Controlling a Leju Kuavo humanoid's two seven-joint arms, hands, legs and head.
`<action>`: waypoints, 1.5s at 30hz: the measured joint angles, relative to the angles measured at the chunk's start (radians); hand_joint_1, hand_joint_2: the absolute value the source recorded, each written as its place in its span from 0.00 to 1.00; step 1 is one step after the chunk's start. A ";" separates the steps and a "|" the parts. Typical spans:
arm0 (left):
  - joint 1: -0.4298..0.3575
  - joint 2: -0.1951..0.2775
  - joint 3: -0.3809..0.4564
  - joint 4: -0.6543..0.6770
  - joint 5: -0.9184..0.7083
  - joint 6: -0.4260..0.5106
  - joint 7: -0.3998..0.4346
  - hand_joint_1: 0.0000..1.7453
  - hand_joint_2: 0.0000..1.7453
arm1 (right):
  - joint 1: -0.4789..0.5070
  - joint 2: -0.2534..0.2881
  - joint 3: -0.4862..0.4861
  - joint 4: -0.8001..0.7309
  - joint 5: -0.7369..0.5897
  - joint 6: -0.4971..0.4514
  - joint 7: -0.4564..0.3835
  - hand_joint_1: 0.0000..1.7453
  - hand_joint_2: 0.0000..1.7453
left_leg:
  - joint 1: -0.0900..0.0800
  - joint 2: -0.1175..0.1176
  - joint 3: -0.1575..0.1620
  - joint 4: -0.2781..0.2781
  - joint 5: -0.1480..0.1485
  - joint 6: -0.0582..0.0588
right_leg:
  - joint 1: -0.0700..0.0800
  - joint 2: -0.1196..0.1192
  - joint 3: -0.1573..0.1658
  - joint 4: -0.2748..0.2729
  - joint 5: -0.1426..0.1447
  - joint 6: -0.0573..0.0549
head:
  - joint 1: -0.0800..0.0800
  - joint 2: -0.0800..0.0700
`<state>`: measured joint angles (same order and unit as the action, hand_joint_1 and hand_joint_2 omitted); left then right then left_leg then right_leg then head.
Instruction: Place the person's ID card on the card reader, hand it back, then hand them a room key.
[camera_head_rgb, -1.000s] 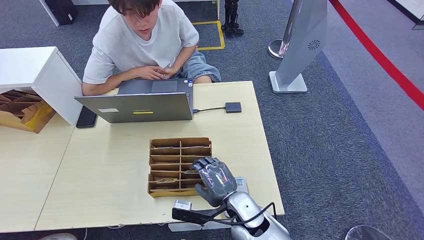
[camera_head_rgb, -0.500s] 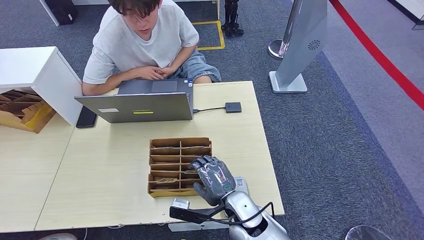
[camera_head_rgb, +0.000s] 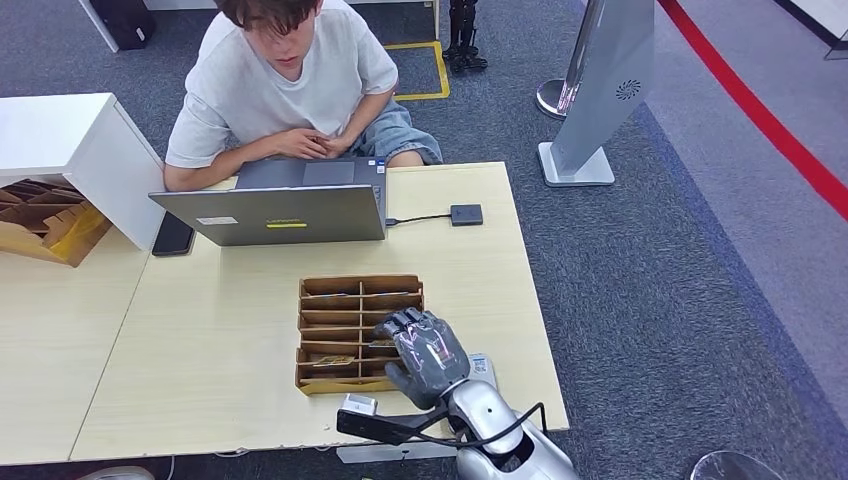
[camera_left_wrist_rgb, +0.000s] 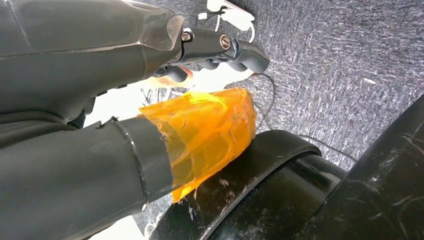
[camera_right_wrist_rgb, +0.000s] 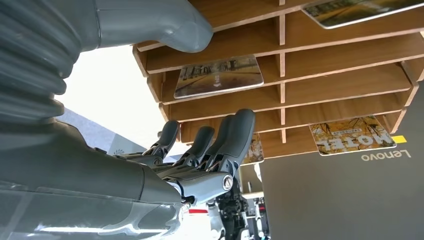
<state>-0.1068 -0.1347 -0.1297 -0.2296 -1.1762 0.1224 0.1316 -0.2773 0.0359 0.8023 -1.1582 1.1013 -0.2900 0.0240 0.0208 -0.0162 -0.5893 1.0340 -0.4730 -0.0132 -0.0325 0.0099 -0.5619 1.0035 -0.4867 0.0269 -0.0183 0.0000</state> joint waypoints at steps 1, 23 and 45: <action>0.000 0.000 0.000 0.000 0.000 0.000 0.000 0.00 0.00 | -0.001 0.001 -0.001 0.000 0.000 0.001 0.000 0.38 1.00 | 0.000 0.000 0.000 0.000 0.000 0.000 | 0.000 0.000 0.000 0.000 0.000 0.000 | 0.000 0.000; -0.001 0.000 -0.001 0.000 -0.007 -0.006 0.000 0.00 0.00 | -0.018 0.012 -0.013 0.020 -0.002 0.019 0.001 0.40 1.00 | 0.000 0.000 0.000 0.000 0.000 0.000 | 0.000 0.000 0.000 0.000 0.000 0.000 | 0.000 0.000; -0.002 0.000 -0.008 0.000 -0.008 -0.008 0.000 0.00 0.00 | -0.043 0.022 -0.051 0.073 -0.009 0.019 0.016 0.82 1.00 | 0.000 0.000 0.000 0.000 0.000 0.000 | 0.000 0.000 0.000 0.000 0.000 0.000 | 0.000 0.000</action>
<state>-0.1088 -0.1347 -0.1378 -0.2300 -1.1843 0.1142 0.1316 -0.3205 0.0580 0.7509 -1.0852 1.0922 -0.2706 0.0404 0.0207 -0.0161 -0.5891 1.0341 -0.4726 -0.0132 -0.0325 0.0100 -0.5619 1.0035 -0.4865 0.0269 -0.0182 0.0000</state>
